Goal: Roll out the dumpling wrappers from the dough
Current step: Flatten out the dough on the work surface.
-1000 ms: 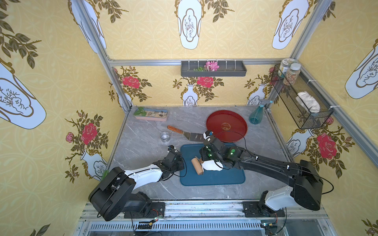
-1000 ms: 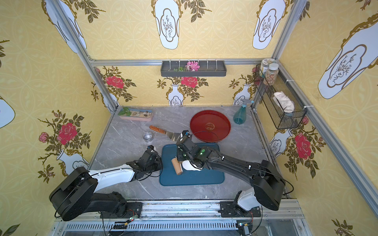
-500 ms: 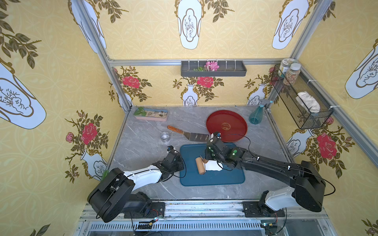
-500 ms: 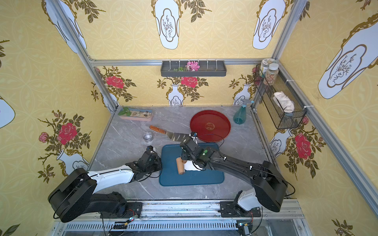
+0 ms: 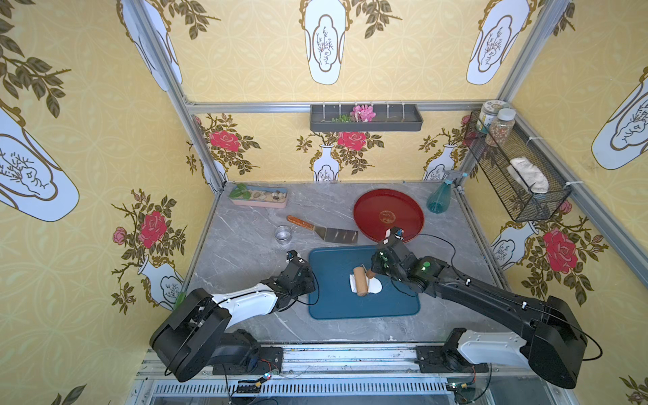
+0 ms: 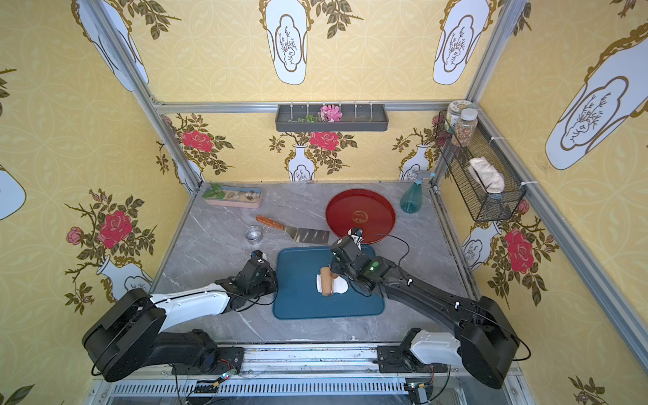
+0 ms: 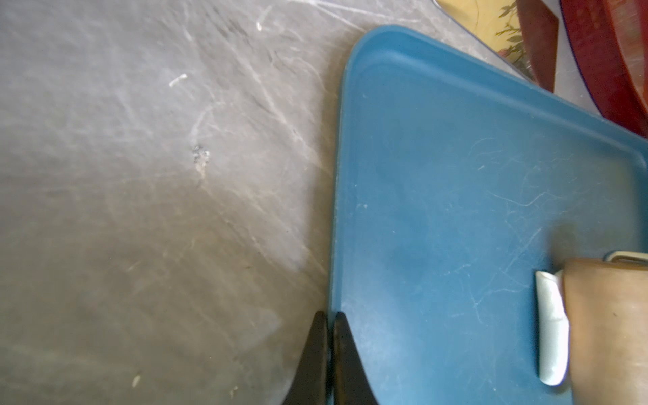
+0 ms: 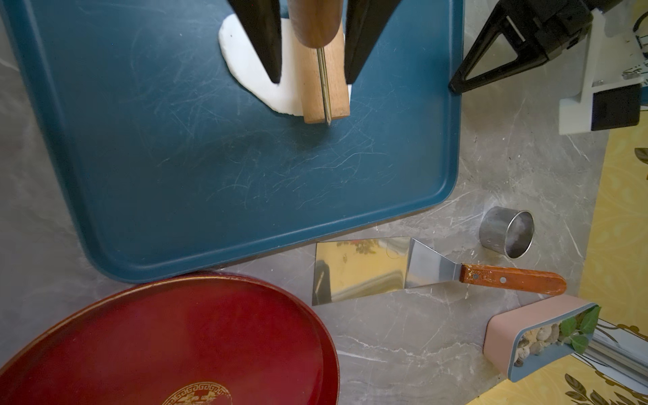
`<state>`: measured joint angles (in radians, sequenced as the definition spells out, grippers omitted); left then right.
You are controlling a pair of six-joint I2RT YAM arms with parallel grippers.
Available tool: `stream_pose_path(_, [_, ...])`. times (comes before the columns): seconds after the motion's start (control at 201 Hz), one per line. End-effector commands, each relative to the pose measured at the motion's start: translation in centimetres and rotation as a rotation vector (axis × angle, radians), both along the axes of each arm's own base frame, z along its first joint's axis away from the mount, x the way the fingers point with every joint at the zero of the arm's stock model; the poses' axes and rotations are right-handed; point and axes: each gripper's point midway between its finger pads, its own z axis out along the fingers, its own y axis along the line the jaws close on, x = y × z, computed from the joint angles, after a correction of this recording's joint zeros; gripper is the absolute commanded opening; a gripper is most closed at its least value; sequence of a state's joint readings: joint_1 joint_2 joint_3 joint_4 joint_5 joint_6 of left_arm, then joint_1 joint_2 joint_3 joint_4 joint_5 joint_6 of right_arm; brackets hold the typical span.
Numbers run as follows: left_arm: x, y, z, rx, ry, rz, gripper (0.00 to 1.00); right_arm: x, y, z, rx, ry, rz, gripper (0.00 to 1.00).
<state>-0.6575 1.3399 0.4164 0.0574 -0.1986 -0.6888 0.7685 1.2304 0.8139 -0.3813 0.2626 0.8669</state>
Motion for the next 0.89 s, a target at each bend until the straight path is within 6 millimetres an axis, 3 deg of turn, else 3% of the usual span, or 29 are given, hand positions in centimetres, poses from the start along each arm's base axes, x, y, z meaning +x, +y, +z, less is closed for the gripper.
stream_pose_path(0.0, [-0.6, 1.5, -1.0, 0.052, 0.044, 0.050, 0.00, -2.1, -3.4, -1.9, -0.158, 0.083, 0.001, 0.00])
stream_pose_path(0.244, [-0.7, 1.3, -1.1, 0.048, 0.049, 0.044, 0.00, -1.0, -2.0, 2.6, -0.043, -0.050, 0.040, 0.00])
stream_pose_path(0.453, [-0.9, 1.4, -1.1, 0.044, 0.053, 0.043, 0.00, -0.4, 3.7, 6.0, 0.101, -0.149, 0.163, 0.00])
stream_pose_path(0.568, [-1.1, 1.4, -1.3, 0.042, 0.055, 0.041, 0.00, -0.4, 7.5, 5.7, 0.119, -0.148, 0.208, 0.00])
stream_pose_path(0.672, [-1.3, 1.5, -1.4, 0.026, 0.064, 0.063, 0.00, 0.1, 9.7, 4.5, 0.127, -0.127, 0.202, 0.00])
stream_pose_path(0.787, [-1.5, 1.6, -1.5, 0.016, 0.067, 0.070, 0.00, 0.7, 10.4, 3.1, 0.121, -0.101, 0.182, 0.00])
stream_pose_path(0.886, [-1.7, 1.8, -1.6, 0.012, 0.065, 0.076, 0.00, 0.9, 9.9, 2.1, 0.083, -0.084, 0.163, 0.00])
